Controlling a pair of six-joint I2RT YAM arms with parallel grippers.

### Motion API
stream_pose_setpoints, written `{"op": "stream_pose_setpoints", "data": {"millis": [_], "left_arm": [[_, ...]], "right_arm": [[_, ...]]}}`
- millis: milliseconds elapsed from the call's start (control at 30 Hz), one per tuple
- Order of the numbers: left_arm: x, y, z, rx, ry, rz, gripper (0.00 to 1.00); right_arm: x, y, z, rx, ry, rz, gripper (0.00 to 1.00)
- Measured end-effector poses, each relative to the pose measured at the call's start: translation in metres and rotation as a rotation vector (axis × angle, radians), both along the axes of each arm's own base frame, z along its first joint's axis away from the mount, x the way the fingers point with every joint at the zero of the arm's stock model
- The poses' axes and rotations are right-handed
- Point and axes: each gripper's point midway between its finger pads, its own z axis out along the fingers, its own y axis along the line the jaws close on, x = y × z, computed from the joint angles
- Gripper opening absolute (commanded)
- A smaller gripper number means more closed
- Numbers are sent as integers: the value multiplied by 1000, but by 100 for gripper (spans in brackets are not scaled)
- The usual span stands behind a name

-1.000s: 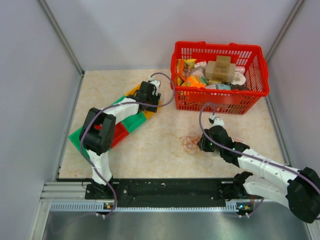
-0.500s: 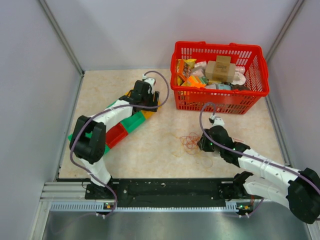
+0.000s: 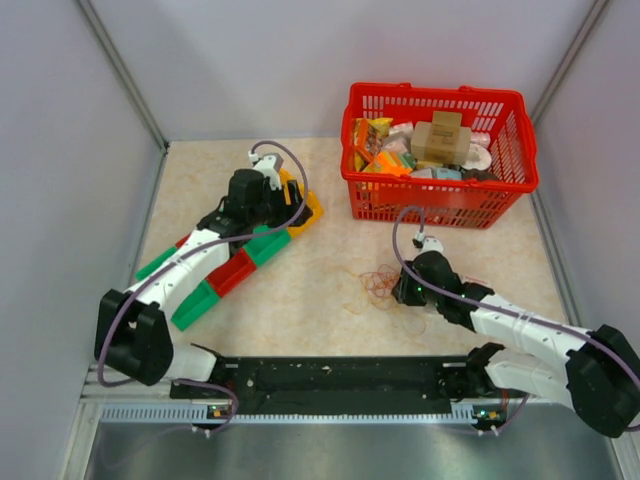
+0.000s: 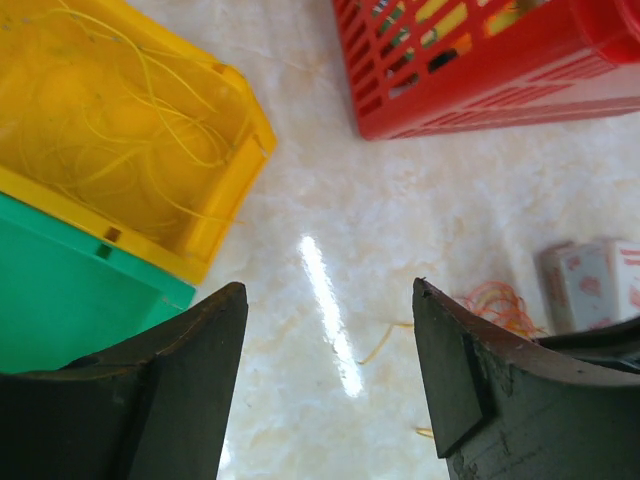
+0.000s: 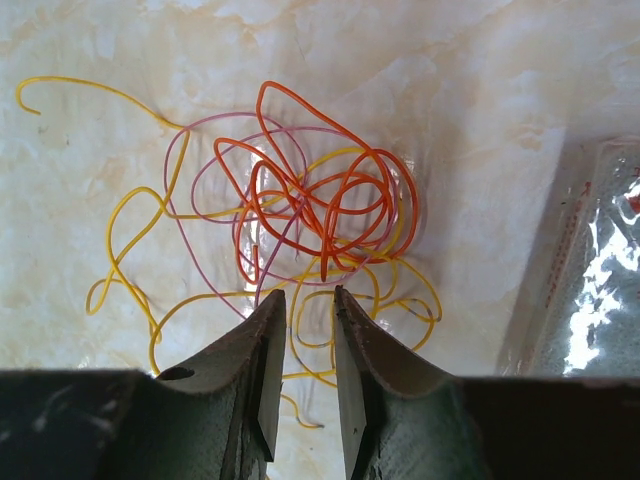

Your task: Untangle the cables

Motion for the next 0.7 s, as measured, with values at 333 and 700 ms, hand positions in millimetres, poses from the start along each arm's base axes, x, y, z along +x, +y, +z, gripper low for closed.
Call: {"op": "stream_pose_setpoints", "data": {"millis": [333,700], "left_arm": [[-71,-21,-6,-230,78,-174,72],[-163,-33,-61,-315,229,-326,74]], "right_arm": [[-5,12,-12,20,55,54,31],[-11,44,-19,98,88,129,29]]}}
